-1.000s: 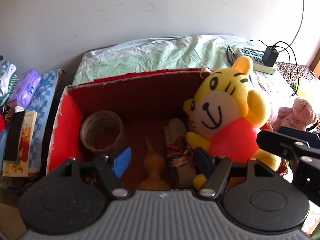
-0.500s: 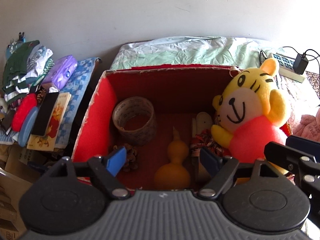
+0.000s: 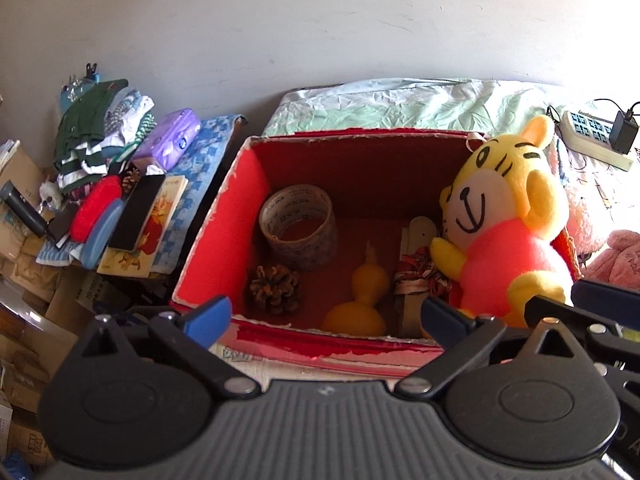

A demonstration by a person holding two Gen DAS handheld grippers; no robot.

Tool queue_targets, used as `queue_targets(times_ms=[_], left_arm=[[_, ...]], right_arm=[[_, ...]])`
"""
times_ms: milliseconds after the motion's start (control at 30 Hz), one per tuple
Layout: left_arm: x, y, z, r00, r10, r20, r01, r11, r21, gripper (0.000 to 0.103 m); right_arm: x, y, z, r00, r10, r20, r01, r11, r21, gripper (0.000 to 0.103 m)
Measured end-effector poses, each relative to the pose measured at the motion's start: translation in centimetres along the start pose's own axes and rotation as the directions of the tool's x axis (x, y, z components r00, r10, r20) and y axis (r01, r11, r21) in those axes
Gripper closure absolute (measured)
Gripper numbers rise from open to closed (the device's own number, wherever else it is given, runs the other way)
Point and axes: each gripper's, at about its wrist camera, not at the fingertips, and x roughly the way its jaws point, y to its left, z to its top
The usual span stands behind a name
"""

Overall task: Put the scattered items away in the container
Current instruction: 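Withdraw the right gripper from the box and move toward the teddy bear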

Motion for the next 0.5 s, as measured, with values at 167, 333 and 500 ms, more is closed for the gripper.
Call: queue_targets(times_ms=[167, 333, 500], left_arm=[[-0.9, -0.4, -1.2, 1.000, -0.004, -0.005, 0.003, 0.999, -0.035, 0.002], [-0.6, -1.3, -2.2, 0.998, -0.035, -0.045, 0.034, 0.999, -0.021, 0.005], [-0.1, -2.2, -2.8, 0.994, -0.084, -0.069, 0.086, 0.996, 0.037, 0.006]], right_arm=[[-0.3, -1.2, -0.7, 1.000, 0.019, -0.005, -0.019, 1.000, 0.000, 0.067], [-0.7, -1.7, -1.3, 1.000, 0.013, -0.008, -0.013, 1.000, 0.012, 0.067], [-0.9, -2.1, -1.7, 1.000, -0.021, -0.019, 0.022, 0.998, 0.060, 0.067]])
